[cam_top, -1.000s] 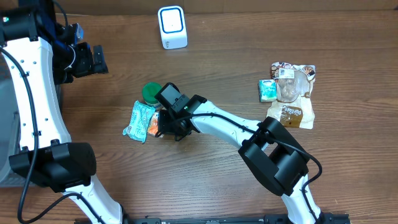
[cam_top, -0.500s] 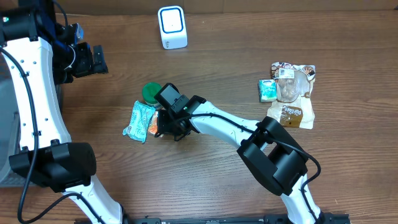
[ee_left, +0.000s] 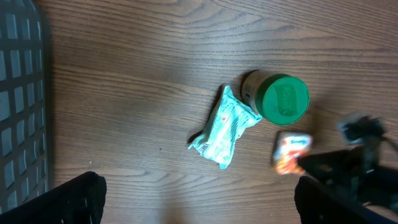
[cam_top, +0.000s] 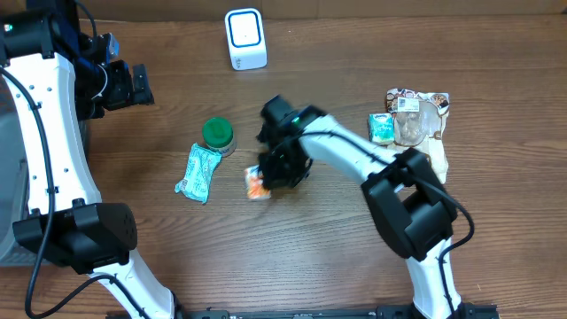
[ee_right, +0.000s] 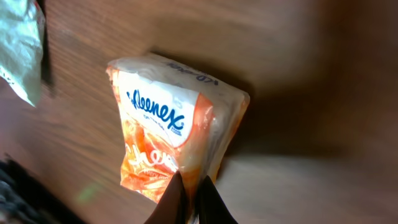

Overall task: Scan the item barcode
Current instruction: 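Grasp the orange Kleenex pack with the right gripper and lift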

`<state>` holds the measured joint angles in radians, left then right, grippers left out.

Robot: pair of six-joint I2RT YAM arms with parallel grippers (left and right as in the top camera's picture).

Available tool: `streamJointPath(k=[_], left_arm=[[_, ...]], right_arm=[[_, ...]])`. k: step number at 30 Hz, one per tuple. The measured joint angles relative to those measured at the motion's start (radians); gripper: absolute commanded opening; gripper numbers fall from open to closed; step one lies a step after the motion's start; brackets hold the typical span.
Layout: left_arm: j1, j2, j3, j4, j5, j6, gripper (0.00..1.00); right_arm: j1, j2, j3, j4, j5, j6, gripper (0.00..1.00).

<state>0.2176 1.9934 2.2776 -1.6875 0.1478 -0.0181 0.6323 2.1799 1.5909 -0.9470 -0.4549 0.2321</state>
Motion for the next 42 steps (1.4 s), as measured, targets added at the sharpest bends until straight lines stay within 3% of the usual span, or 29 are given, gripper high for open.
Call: streamJointPath(k=[4,10,16,19,21,24,29,42], left_arm=[[0.000,0.000,0.000,0.000,0.000,0.000,1.00],[0.000,0.000,0.000,0.000,0.000,0.000,1.00],[0.000,0.000,0.000,0.000,0.000,0.000,0.99],[0.000,0.000,0.000,0.000,0.000,0.000,1.00],[0.000,0.000,0.000,0.000,0.000,0.000,0.99],[0.000,0.000,0.000,0.000,0.000,0.000,1.00],[0.000,0.000,0.000,0.000,0.000,0.000,1.00],[0.000,0.000,0.000,0.000,0.000,0.000,0.99]], right_arm=[[-0.062,0.000,0.008,-0.027,0.084,-0.201,0.05],[-0.080,-0.006,0.016,-0.016,0.205,-0.430,0.14],[-0.081,-0.006,0.094,-0.086,0.300,-0.480,0.15],[-0.091,-0.006,0.193,-0.177,0.314,-0.407,0.30],[-0.098,-0.006,0.274,-0.231,0.309,-0.345,0.55],[-0.108,-0.010,0.330,-0.257,0.303,-0.275,0.71],[-0.111,-0.011,0.300,-0.258,0.299,-0.209,0.70],[-0.171,-0.011,0.038,-0.027,0.092,-0.175,0.51]])
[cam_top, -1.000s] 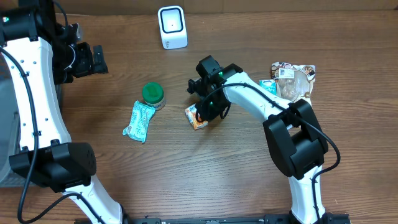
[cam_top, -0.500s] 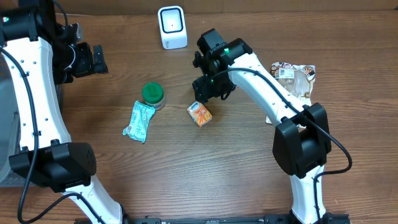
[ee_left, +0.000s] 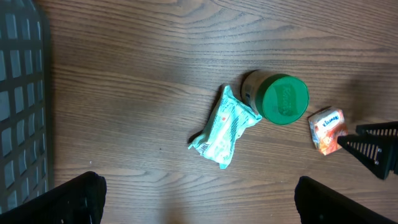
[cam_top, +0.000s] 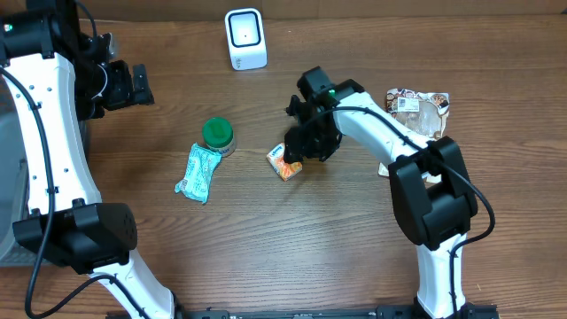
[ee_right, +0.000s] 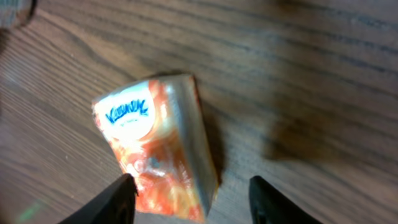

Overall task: Scan the item barcode
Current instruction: 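Grasp the orange Kleenex pack with the right gripper and lift, then carry the orange Kleenex pack with the right gripper toward the scanner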

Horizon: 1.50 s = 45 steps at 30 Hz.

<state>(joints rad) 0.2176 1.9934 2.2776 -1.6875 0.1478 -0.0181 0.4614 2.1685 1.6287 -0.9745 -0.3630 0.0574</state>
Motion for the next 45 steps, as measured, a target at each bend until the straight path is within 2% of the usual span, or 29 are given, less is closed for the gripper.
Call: streamJointPath(k=[7,10,23,25,27,34,38,45], left_arm=[[0.000,0.000,0.000,0.000,0.000,0.000,0.99],[0.000,0.000,0.000,0.000,0.000,0.000,1.00],[0.000,0.000,0.000,0.000,0.000,0.000,1.00],[0.000,0.000,0.000,0.000,0.000,0.000,0.99],[0.000,0.000,0.000,0.000,0.000,0.000,1.00],[0.000,0.000,0.000,0.000,0.000,0.000,0.99],[0.000,0.000,0.000,0.000,0.000,0.000,0.99],[0.000,0.000,0.000,0.000,0.000,0.000,1.00]], right_arm=[[-0.029,0.000,-0.060,0.039,-0.079,0.007,0.38],[-0.028,0.000,-0.064,0.039,-0.095,0.007,0.38],[-0.025,0.000,-0.094,0.098,-0.127,0.030,0.24],[-0.025,0.000,-0.119,0.117,-0.132,0.044,0.17],[-0.025,0.000,-0.132,0.125,-0.148,0.051,0.05],[-0.029,-0.005,-0.133,0.114,-0.189,0.085,0.04],[-0.047,-0.005,-0.133,0.084,-0.334,0.081,0.04],[-0.123,-0.006,-0.133,0.083,-0.811,-0.011,0.04]])
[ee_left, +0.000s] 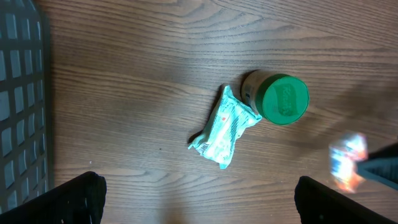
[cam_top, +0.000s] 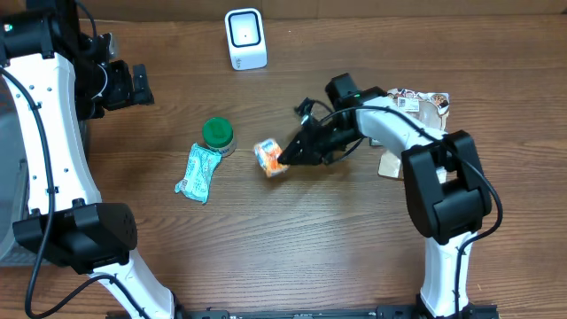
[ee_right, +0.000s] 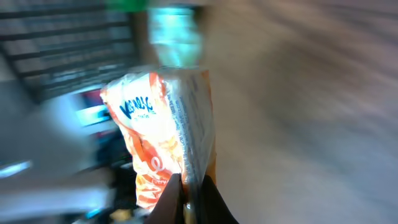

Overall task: Scan the item barcode
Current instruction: 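Carry the orange Kleenex pack with the right gripper toward the scanner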

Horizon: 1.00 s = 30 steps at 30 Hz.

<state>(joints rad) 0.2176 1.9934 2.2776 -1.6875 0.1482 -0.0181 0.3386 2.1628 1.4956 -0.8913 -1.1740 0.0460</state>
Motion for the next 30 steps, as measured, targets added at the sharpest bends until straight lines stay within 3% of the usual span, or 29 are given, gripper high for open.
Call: streamJointPath(k=[3,9,19,30], left_arm=[[0.000,0.000,0.000,0.000,0.000,0.000,0.99],[0.000,0.000,0.000,0.000,0.000,0.000,0.99],[0.000,0.000,0.000,0.000,0.000,0.000,0.99],[0.000,0.000,0.000,0.000,0.000,0.000,1.00]], right_arm=[[-0.025,0.000,0.000,-0.001,-0.177,-0.026,0.04],[-0.043,-0.001,0.000,-0.010,-0.320,0.019,0.04],[-0.043,-0.061,0.005,-0.019,-0.357,0.119,0.04],[-0.161,-0.393,0.035,-0.036,-0.362,0.132,0.04]])
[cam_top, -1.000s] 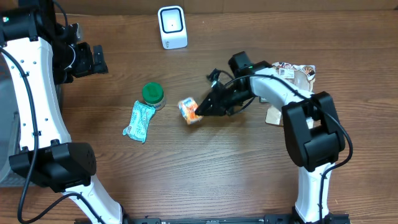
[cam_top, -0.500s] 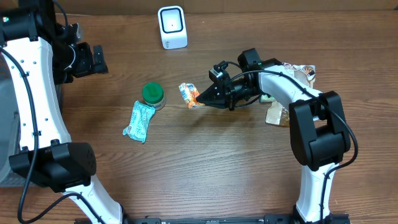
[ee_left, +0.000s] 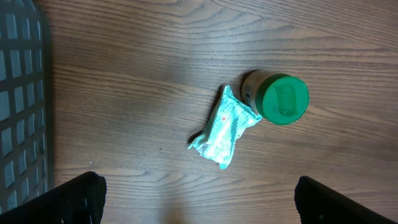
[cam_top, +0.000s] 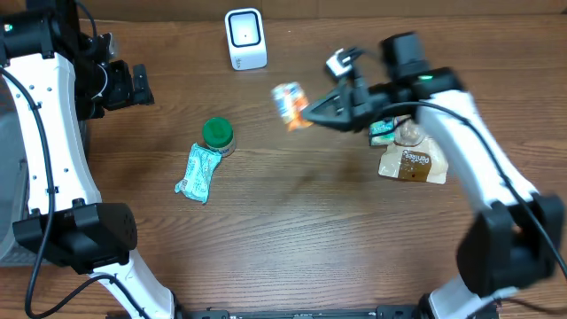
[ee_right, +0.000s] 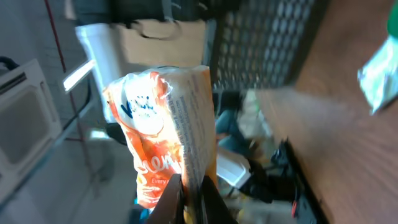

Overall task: Scan the item barcode
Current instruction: 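Carry the orange Kleenex pack with the right gripper toward the scanner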

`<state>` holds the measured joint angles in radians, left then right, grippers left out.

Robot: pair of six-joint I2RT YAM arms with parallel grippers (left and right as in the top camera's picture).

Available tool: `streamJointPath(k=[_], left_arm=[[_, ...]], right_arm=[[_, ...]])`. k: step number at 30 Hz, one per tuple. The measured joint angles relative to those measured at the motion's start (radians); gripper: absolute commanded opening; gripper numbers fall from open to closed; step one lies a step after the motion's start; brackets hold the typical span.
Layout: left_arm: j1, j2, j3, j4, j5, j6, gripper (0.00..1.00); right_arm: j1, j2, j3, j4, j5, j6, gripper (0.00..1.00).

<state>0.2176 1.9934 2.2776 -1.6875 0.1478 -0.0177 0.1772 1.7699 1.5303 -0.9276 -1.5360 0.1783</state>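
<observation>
My right gripper is shut on an orange and white Kleenex tissue pack, held in the air right of the white barcode scanner. In the right wrist view the tissue pack hangs pinched between the fingertips, its edge toward the camera. My left gripper stays at the far left, open; its wide-apart fingers frame bare table.
A green-lidded jar and a teal wipes packet lie left of centre. A pile of snack packets sits at the right under my right arm. A dark wire basket borders the table's left side.
My right gripper, still shut on the tissue pack, has gone from just above the table's middle to higher and further back, nearer the scanner. The left arm has not moved.
My right gripper first held the tissue pack on the table near the jar. Then it stood open with the pack lying free a little to the right. Later it was shut on the pack again, and now holds it raised near the scanner.
</observation>
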Motion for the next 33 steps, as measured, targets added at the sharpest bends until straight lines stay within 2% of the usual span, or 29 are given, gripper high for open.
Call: streamJointPath(k=[5,19,25,33], left_arm=[[0.000,0.000,0.000,0.000,0.000,0.000,1.00],[0.000,0.000,0.000,0.000,0.000,0.000,0.99],[0.000,0.000,0.000,0.000,0.000,0.000,0.99],[0.000,0.000,0.000,0.000,0.000,0.000,1.00]], right_arm=[[-0.072,-0.050,0.007,-0.072,0.000,-0.041,0.04],[-0.070,-0.046,0.007,-0.076,0.016,-0.067,0.04],[-0.039,-0.046,0.007,-0.077,0.165,-0.022,0.04],[0.048,-0.044,0.029,-0.080,0.458,0.056,0.04]])
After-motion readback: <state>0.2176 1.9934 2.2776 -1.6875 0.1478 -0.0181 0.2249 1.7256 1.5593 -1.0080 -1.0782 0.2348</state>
